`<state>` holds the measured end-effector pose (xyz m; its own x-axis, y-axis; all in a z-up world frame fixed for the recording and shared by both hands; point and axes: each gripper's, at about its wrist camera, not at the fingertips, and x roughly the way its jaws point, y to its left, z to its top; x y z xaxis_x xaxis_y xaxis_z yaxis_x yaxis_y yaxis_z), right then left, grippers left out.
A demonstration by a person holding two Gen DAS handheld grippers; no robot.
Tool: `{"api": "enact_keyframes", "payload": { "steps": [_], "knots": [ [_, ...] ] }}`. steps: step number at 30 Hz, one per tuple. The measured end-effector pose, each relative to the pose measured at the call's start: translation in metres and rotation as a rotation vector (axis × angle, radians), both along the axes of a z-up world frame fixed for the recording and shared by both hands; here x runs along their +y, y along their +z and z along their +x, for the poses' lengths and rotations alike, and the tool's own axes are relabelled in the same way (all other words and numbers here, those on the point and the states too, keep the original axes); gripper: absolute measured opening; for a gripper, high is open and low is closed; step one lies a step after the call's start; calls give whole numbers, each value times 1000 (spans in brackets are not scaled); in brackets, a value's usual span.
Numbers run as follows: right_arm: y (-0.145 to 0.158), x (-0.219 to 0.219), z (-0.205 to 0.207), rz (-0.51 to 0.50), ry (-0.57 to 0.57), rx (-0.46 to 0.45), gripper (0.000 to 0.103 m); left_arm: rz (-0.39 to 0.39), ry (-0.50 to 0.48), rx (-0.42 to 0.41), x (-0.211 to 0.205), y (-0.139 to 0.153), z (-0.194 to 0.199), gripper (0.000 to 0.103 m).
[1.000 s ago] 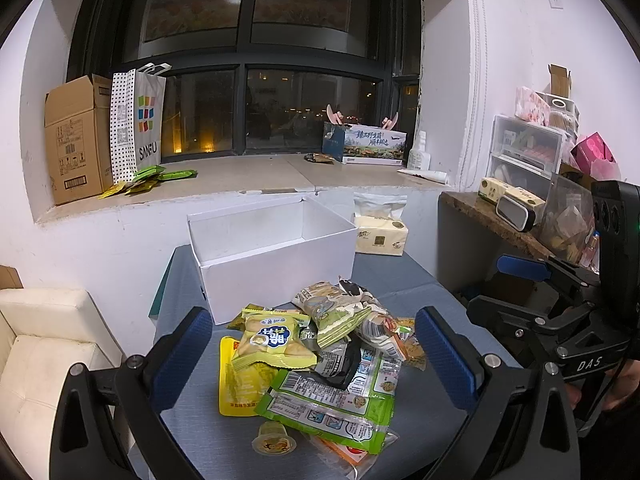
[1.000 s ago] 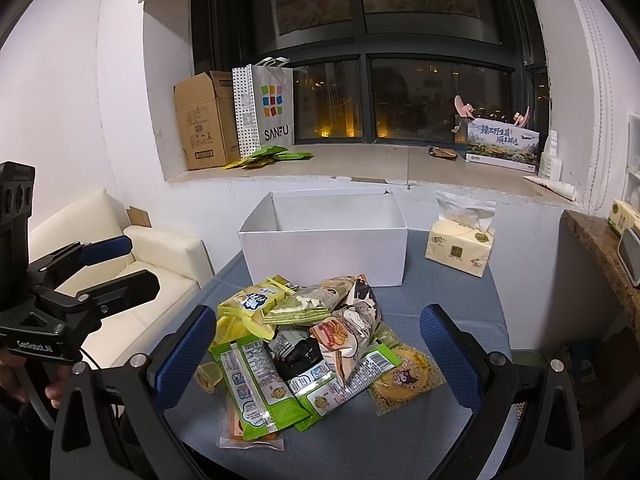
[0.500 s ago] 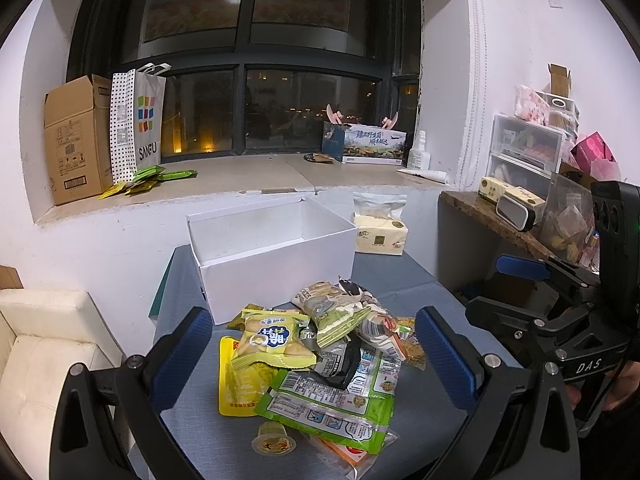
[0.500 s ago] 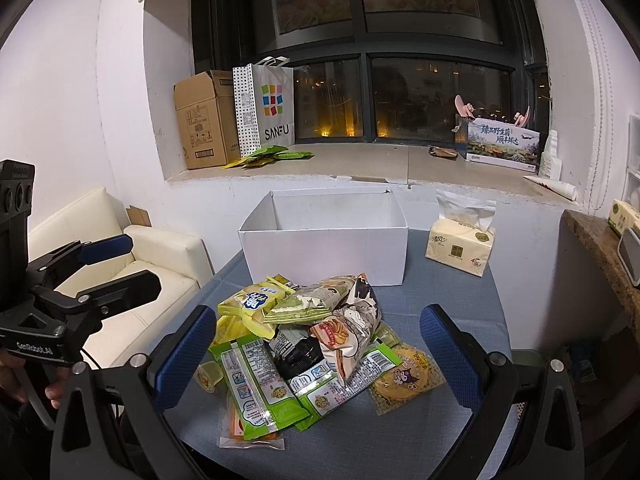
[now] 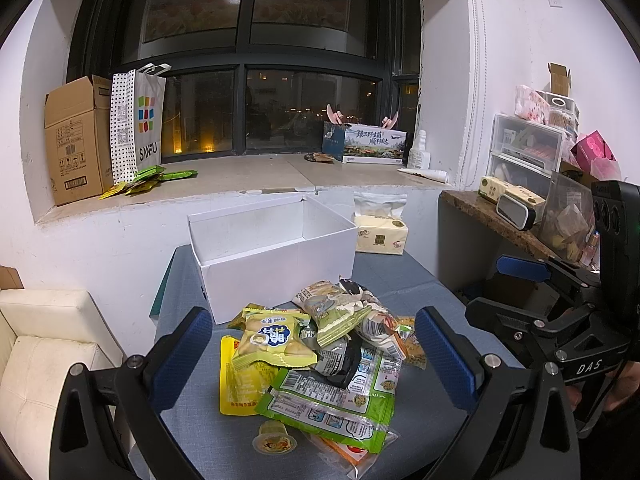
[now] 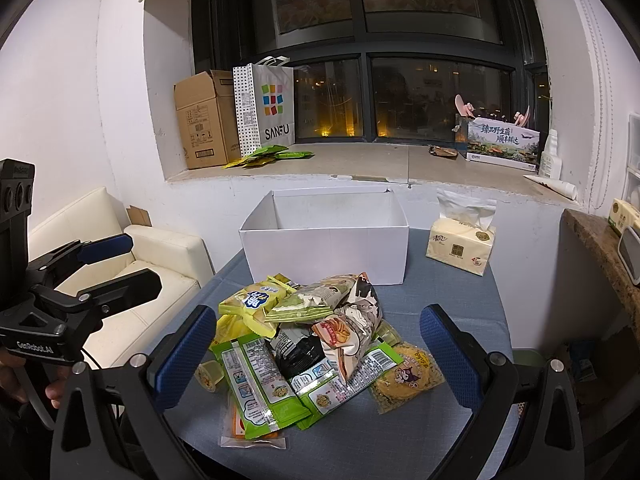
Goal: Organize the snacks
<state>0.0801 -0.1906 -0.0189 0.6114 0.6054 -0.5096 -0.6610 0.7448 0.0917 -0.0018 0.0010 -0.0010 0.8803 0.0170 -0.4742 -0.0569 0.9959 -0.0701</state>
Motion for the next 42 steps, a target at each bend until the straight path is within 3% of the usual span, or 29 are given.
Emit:
{"api": "enact_keyframes", "payload": {
  "steps": [13,19,24,30,38,39,41,42],
  "knots": [
    [-2,2,1,-1,7,13,103,2,6,1,0,-2,-2,103],
    [-10,10,16,-7,23,82,103,-3,15,8,5,-6,-3,103],
    [-22,39,58,-32,71,207,103,-3,28,18,10,-11,-4,103],
    [-47,87,134,6,120,472,103,-12,58,41,24,-21,-7,103],
    [-110,131,196,-69,108,729,101,-42,100,54,45,-29,-12,103],
    [-117,137,199,-99,112,746,97,-44,103,57,47,-31,-13,103],
    [-125,145,203,-166,101,732,73,-47,108,64,48,-33,-12,103],
    [-129,148,203,-197,96,720,55,-47,107,67,48,-34,-11,103]
  ]
}}
